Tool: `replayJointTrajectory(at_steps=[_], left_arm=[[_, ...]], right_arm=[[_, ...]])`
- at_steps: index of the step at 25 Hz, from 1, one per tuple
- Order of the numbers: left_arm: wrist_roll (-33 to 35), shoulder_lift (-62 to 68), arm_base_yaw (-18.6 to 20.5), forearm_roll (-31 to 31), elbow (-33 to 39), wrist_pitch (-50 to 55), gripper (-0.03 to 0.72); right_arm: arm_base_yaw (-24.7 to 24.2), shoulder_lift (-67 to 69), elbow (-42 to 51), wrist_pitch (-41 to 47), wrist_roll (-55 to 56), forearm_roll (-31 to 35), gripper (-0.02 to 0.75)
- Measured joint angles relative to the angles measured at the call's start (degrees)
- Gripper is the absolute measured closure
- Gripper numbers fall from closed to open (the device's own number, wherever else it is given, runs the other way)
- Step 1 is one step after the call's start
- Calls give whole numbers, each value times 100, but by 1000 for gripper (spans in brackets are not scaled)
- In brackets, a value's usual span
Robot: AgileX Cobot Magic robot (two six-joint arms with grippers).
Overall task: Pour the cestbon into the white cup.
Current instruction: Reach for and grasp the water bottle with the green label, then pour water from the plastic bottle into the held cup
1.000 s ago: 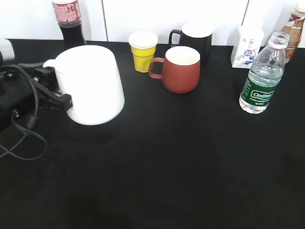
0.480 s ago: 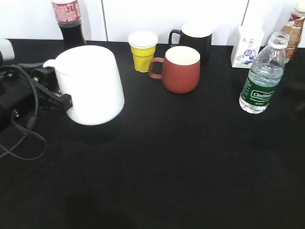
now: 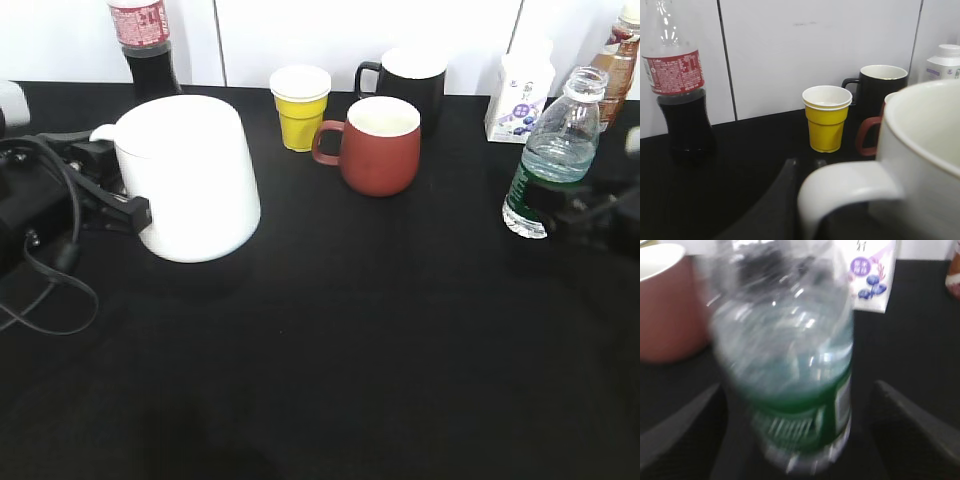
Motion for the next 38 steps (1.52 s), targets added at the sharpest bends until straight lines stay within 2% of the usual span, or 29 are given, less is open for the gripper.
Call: replayJointTrajectory(at_steps=[6, 8, 10, 15, 17, 18, 20, 23, 26, 32, 35, 38], left_arm=[[0, 0, 0, 0, 0, 0, 643], [0, 0, 0, 0, 0, 0, 643], [0, 0, 0, 0, 0, 0, 644], [0, 0, 0, 75, 0, 0, 643], [0, 0, 0, 398, 0, 0, 643], [-52, 0, 0, 686, 0, 0, 643], [-676, 0, 0, 1200, 0, 0, 643], [-1559, 80, 0, 2557, -367, 73, 643], [-2333, 423, -75, 3668, -1045, 75, 644], [-2446, 1246, -1240, 3893, -2256, 384, 644], [-2446, 1483, -1324, 3939, -2735, 603, 644], [-2446, 1491, -1324, 3974, -2921, 990, 644]], right_arm=[[0, 1108, -1224, -210, 233, -520, 72], [0, 1281, -1284, -448, 249, -520, 122], [0, 1287, -1284, -456, 257, -536, 237], [0, 1331, -1279, -1079, 259, -573, 246], [0, 1229, -1279, -1100, 259, -776, 246], [0, 1057, -1279, -1100, 259, -1107, 246], [0, 512, -1279, -906, 259, -1853, 246], [6, -609, -1275, -510, 259, -2776, 246], [6, -1517, -1275, -190, 246, -2922, 246], [6, -1867, -1275, -125, -1071, -3357, 246], [6, -1867, -1275, -125, -2196, -3520, 246], [6, -1867, -1275, -167, -3366, -3520, 246]])
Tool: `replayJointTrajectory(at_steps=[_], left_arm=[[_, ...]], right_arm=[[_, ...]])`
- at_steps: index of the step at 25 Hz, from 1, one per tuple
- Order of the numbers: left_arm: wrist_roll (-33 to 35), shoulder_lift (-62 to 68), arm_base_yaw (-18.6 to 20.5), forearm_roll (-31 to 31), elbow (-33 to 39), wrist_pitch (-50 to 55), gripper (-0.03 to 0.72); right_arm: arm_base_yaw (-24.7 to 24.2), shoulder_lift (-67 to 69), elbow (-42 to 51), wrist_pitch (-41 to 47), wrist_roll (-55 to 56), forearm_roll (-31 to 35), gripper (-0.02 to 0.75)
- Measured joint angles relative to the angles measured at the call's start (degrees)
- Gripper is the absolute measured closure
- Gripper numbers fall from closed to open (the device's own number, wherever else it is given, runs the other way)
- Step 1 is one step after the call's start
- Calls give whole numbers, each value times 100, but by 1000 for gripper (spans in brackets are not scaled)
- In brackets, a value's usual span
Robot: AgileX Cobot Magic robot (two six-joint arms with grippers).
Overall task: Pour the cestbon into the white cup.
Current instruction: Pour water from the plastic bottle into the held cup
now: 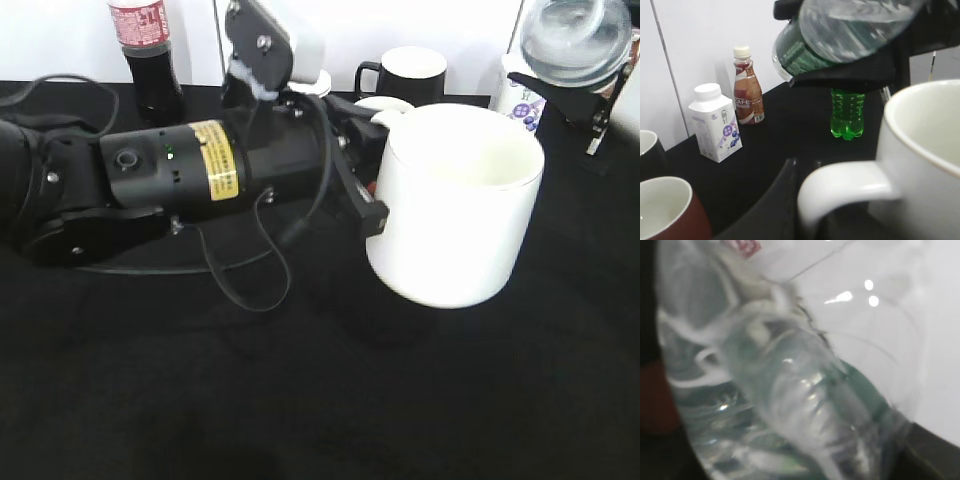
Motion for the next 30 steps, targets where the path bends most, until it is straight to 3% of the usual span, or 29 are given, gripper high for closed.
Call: replayJointTrajectory(at_steps=[9, 30], left_arm=[[0, 111, -147, 246, -6, -61, 644], [0, 111, -272, 248, -6, -317, 643]], right_arm=[[0, 0, -5, -721, -1017, 0, 246], [0, 0, -5, -737, -2821, 4, 246]])
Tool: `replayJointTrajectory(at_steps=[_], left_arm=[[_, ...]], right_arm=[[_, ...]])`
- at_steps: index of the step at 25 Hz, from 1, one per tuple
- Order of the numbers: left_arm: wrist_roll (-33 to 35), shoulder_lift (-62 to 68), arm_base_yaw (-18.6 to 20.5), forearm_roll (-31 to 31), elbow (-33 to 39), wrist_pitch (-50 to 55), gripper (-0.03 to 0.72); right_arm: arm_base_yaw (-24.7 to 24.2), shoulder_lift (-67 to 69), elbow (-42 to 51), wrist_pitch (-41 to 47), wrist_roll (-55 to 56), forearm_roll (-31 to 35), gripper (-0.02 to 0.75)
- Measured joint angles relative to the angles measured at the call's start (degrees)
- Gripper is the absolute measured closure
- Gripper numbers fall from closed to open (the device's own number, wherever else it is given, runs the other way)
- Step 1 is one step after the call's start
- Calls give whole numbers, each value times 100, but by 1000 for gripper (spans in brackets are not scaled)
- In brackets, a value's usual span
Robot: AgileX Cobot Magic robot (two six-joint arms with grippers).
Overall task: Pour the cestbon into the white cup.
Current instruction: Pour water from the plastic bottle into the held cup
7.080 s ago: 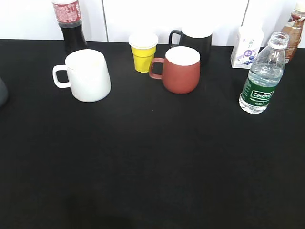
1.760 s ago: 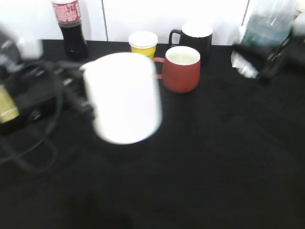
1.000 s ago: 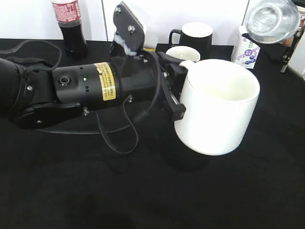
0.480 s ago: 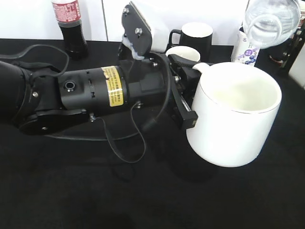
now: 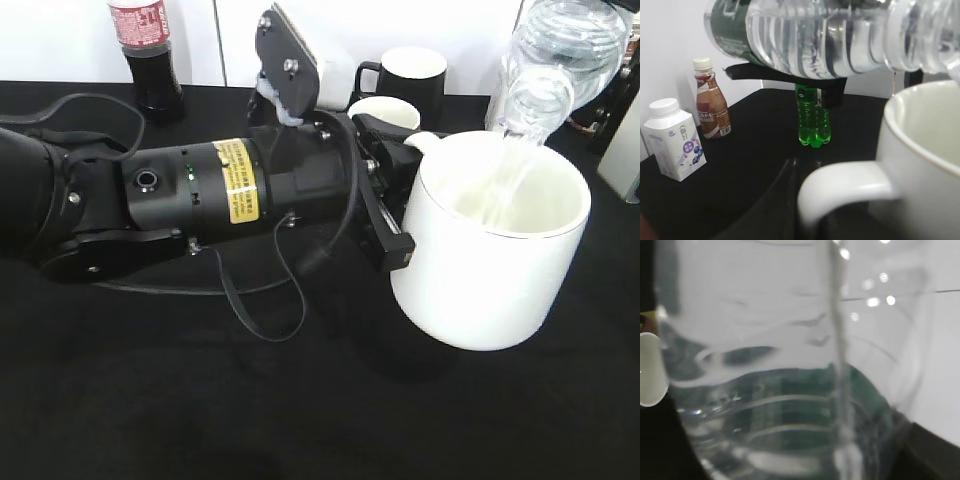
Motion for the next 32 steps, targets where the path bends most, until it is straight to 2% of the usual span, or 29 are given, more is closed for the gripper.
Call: replayJointTrajectory(at_steps=[11, 29, 31, 32], left_arm=[[0, 0, 0, 17, 0, 0, 640], [5, 1, 0, 42, 0, 0, 638], [5, 1, 0, 11, 0, 0, 638], [10, 1, 0, -139, 0, -13, 637]], right_arm=[[0, 0, 0, -24, -635, 123, 246], [0, -12, 0, -75, -769, 178, 246], [0, -12, 0, -80, -395, 178, 246], [0, -12, 0, -82, 187, 178, 246]])
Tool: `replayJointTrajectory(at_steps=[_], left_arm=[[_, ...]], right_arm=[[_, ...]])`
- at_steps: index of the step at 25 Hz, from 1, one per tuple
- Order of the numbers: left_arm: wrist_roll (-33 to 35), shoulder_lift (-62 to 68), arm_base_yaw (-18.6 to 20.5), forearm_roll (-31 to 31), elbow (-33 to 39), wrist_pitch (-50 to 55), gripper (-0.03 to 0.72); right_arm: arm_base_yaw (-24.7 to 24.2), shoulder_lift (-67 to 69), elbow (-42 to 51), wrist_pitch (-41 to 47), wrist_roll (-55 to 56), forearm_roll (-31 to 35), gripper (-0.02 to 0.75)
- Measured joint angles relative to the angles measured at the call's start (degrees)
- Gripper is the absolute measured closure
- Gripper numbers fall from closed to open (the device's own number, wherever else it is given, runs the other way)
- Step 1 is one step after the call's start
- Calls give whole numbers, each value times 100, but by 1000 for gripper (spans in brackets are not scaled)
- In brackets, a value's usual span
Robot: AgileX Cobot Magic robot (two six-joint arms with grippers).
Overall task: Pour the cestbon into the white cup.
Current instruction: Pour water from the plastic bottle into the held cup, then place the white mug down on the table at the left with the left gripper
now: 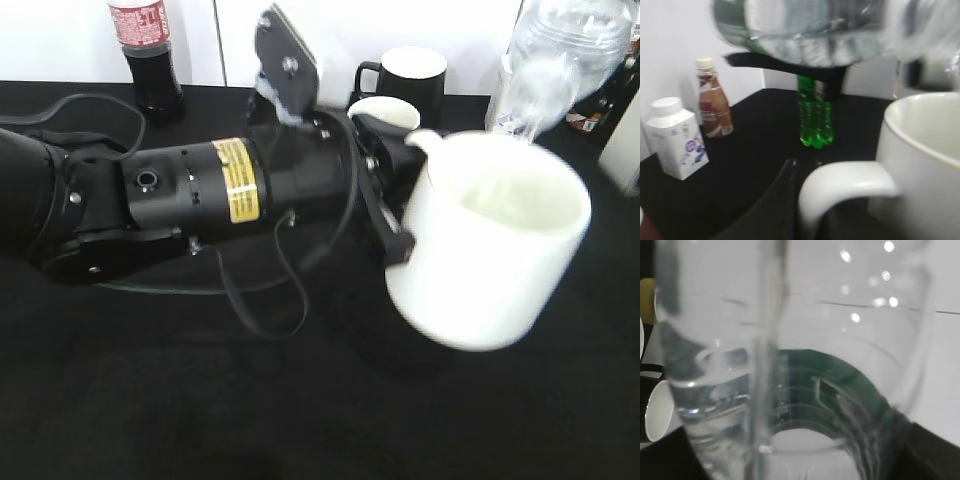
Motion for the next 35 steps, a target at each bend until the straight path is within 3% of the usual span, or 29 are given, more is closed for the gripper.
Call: replayJointTrajectory(at_steps=[6, 8, 10, 15, 18, 25, 35], left_arm=[[132, 0, 19, -819, 0, -216, 638], [372, -13, 223, -858, 0, -224, 638], [415, -231, 648, -919, 0, -153, 638], [513, -895, 2026, -1029, 9, 146, 638], [950, -913, 2479, -1053, 16, 277, 638], [1743, -83, 2686, -2476, 17, -490, 625], [1885, 1656, 2698, -3760, 43, -1833, 607]], right_arm=[[0, 0, -5, -5, 4603, -179, 246], [0, 0, -5, -5, 6538, -179, 246], [0, 0, -5, -5, 7686, -179, 246], [0, 0, -10, 376, 7907, -179, 246], [0, 0, -10, 583, 7911, -179, 246], [0, 0, -10, 828, 7911, -179, 246], [0, 0, -10, 840, 7913, -174, 246]])
